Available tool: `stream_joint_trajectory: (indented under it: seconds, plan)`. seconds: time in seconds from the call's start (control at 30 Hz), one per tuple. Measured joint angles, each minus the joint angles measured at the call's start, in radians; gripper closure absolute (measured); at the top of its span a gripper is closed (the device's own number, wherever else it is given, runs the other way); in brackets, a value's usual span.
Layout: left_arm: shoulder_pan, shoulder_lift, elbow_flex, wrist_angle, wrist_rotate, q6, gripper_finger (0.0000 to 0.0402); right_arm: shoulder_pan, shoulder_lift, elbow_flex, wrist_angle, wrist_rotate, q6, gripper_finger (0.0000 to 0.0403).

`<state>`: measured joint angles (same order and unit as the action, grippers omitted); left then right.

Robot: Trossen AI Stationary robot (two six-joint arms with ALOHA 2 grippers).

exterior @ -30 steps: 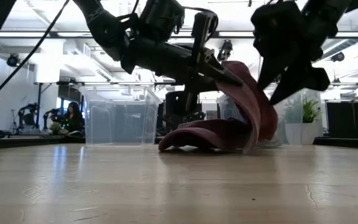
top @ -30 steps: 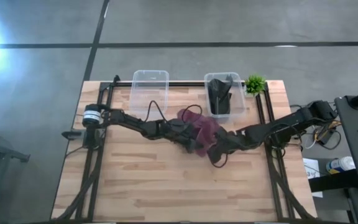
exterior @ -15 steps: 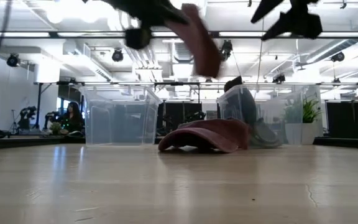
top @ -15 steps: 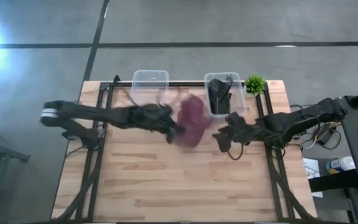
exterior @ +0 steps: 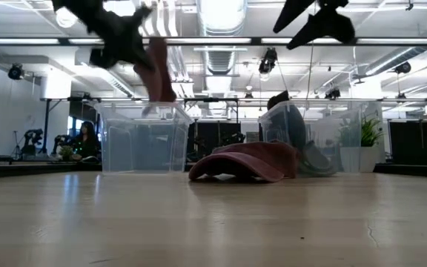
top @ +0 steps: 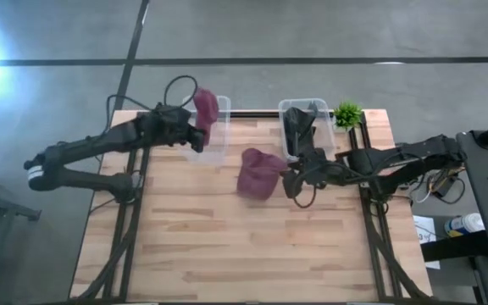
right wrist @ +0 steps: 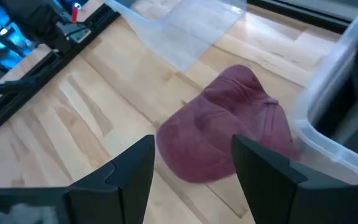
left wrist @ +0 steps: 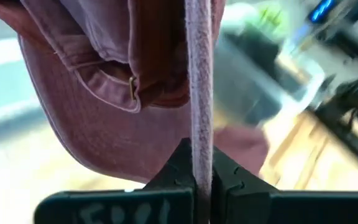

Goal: Pick & Place hat
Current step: Put the right red cap into the left transparent bin

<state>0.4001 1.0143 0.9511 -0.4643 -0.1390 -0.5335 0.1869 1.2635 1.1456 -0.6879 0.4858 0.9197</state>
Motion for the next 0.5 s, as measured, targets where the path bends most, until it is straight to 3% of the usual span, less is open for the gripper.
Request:
stream_joint_trajectory:
  seconds: [0.1,0.27,0.5]
  plan:
    - [0.070,0.033,-0.100,0.066,0.138,-0.045,0.0395,-0.003,0.044,0.023,0.019,-0.032,-0.012,0.0194]
    - [0.103,0.039,-0.221,0.135,0.168,-0.124,0.0385,-0.001,0.094,0.051,0.022,-0.070,0.001,0.0194]
    - [0.089,-0.019,-0.257,0.128,0.152,-0.198,0.0275,-0.001,0.150,0.047,0.029,-0.153,0.023,0.0192]
